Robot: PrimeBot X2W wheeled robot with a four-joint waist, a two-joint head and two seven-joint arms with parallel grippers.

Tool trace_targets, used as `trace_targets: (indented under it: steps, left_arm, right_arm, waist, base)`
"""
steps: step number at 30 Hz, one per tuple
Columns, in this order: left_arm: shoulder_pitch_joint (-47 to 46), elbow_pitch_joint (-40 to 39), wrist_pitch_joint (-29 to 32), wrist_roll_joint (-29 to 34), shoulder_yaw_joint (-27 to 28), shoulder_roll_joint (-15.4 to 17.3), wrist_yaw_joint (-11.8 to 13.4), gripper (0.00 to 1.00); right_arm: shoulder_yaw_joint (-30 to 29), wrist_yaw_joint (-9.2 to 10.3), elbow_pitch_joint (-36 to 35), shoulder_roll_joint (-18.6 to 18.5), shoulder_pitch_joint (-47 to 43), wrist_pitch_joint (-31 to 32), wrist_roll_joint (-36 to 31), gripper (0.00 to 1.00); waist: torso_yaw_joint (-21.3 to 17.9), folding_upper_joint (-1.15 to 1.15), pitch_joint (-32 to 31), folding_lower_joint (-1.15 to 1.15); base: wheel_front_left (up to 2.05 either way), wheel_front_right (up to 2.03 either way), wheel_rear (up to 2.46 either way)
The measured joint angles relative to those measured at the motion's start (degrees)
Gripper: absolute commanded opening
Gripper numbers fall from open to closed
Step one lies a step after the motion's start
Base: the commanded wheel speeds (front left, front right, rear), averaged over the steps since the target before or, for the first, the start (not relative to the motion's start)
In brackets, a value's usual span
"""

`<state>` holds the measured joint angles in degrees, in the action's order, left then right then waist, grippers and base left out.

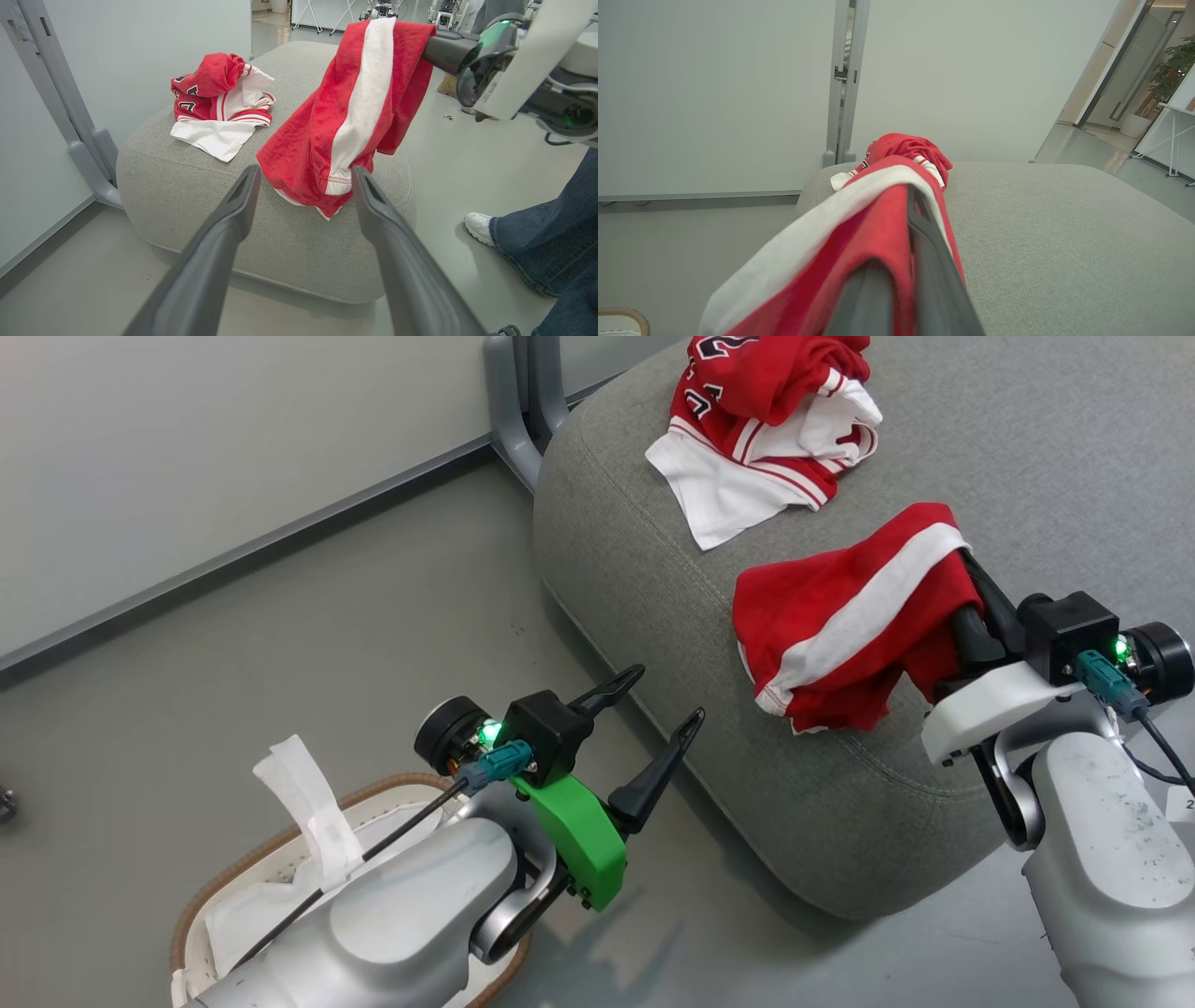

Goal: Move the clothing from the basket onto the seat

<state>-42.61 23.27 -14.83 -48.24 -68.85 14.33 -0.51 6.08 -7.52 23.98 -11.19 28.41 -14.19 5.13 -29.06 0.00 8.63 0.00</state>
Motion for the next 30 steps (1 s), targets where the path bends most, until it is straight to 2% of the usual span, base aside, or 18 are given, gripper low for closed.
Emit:
trace_targets:
  steps: [7, 13, 16, 26, 30]
  left_arm:
    - [-1.99, -1.22, 0.37, 1.15, 0.29, 1.19, 1.05, 1.00]
    - [-4.19, -3.60, 1.67, 1.91, 0.79, 2.60, 2.09, 1.00]
    - [-5.28, -5.04, 2.23, 2.25, 0.92, 3.18, 2.64, 1.00]
    - [-10.74, -11.88, 5.13, 6.68, 0.00, 4.56, 4.53, 1.00]
    - [-12.01, -14.17, 5.84, 8.20, -0.57, 4.46, 5.01, 1.00]
  right_arm:
    - [-2.26, 0.00, 1.45, 0.98, 4.52, 0.02, 0.48, 0.00]
    - [-4.72, -0.01, 5.90, -2.34, 15.76, 1.33, 0.48, 0.00]
    - [-6.99, 0.00, 8.09, -4.78, 21.69, 2.97, 0.88, 0.00]
    - [-13.17, -0.01, 14.00, -17.63, 35.15, 8.05, -0.70, 0.00]
    - [-15.66, 0.00, 17.25, -19.59, 37.92, 8.65, -1.15, 0.00]
  waist:
    - [0.05, 0.00, 3.06, 0.00]
    - [1.94, 0.00, 6.29, 0.00]
    - [3.36, 0.00, 8.25, 0.00]
    - [9.79, 0.00, 16.46, 0.01]
    - [12.49, 0.00, 19.75, 0.01]
  base:
    - [0.00, 0.00, 0.00]
    - [0.00, 0.00, 0.00]
    - [0.00, 0.00, 0.00]
    - [0.00, 0.00, 0.00]
    - [0.00, 0.00, 0.00]
